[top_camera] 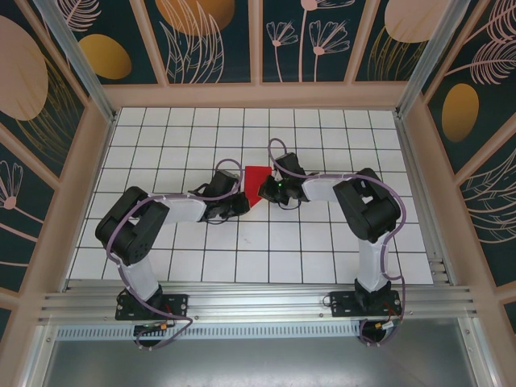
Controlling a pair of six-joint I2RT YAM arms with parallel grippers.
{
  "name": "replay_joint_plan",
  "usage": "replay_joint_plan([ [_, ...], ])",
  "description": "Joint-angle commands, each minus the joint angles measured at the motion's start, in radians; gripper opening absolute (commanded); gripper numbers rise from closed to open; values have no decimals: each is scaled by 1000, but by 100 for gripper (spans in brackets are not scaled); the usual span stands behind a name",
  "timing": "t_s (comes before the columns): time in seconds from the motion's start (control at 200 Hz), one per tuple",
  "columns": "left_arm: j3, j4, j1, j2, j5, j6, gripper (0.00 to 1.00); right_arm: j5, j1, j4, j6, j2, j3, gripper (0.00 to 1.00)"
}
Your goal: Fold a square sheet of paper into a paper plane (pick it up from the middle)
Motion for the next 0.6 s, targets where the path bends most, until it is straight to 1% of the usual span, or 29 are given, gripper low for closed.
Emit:
replay_joint_plan([
  [0.0,-34,-34,1,28,-29,17,8,12,5,-17,-50,-28,-25,8],
  [0.09,-36,-35,1,27,-33,15,6,-2,28,-15,-73,-65,-15,7],
  [0.195,-33,-36,0,33,-30,15,4,-22,56,-18,-77,-66,-10,6],
  [0.37,-35,-33,0,33,-30,14,3,-35,70,-4,-64,-36,-16,4],
  [0.595,-42,-34,1,27,-33,10,2,-9,65,-51,-62,22,7,3],
])
